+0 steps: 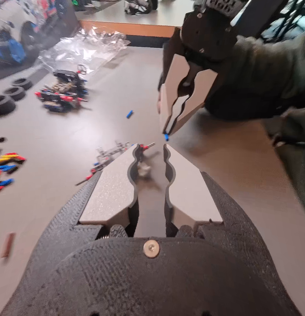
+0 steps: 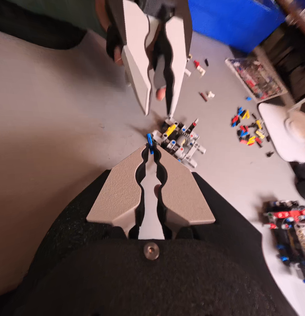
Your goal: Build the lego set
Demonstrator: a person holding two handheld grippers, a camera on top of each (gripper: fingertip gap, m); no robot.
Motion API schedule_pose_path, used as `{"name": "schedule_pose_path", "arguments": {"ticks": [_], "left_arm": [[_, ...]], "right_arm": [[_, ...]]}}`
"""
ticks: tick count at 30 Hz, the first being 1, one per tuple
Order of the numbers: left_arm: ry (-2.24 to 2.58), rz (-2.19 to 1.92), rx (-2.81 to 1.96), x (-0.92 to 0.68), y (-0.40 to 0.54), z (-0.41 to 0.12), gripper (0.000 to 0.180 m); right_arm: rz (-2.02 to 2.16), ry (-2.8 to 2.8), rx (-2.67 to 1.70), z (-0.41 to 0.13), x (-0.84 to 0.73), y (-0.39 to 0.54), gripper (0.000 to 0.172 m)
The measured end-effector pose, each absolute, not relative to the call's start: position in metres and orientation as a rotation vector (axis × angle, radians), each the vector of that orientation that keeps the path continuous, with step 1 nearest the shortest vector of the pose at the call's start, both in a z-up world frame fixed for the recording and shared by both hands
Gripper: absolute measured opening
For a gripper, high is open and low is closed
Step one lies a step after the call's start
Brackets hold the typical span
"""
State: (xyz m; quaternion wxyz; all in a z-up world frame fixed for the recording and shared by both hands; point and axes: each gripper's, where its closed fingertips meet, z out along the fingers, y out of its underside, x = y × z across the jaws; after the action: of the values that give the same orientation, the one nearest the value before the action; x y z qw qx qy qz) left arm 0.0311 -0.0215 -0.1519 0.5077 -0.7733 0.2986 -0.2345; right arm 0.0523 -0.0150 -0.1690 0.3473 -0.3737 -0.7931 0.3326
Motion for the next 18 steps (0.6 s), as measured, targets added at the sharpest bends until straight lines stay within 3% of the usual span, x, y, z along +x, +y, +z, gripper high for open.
{"name": "schedule_pose_path", "arguments": {"ticks": [6, 10, 18], "left_arm": [[0.662, -0.818, -1.974, 0.053, -0.033, -0.171, 0.024], [0.652, -0.875, -1.976, 0.054, -0.035, -0.171, 0.010], [0.587, -1.290, -1.777, 0.060, -0.053, -0.134, 0.003]], "right_arm": [[0.729, -2.028, -0.802, -0.170, 0.039, -0.035, 0.003], [0.700, -2.013, -0.767, -0.167, 0.040, -0.036, 0.003], [0.989, -1.851, -0.655, -0.124, 0.049, -0.054, 0.008]]}}
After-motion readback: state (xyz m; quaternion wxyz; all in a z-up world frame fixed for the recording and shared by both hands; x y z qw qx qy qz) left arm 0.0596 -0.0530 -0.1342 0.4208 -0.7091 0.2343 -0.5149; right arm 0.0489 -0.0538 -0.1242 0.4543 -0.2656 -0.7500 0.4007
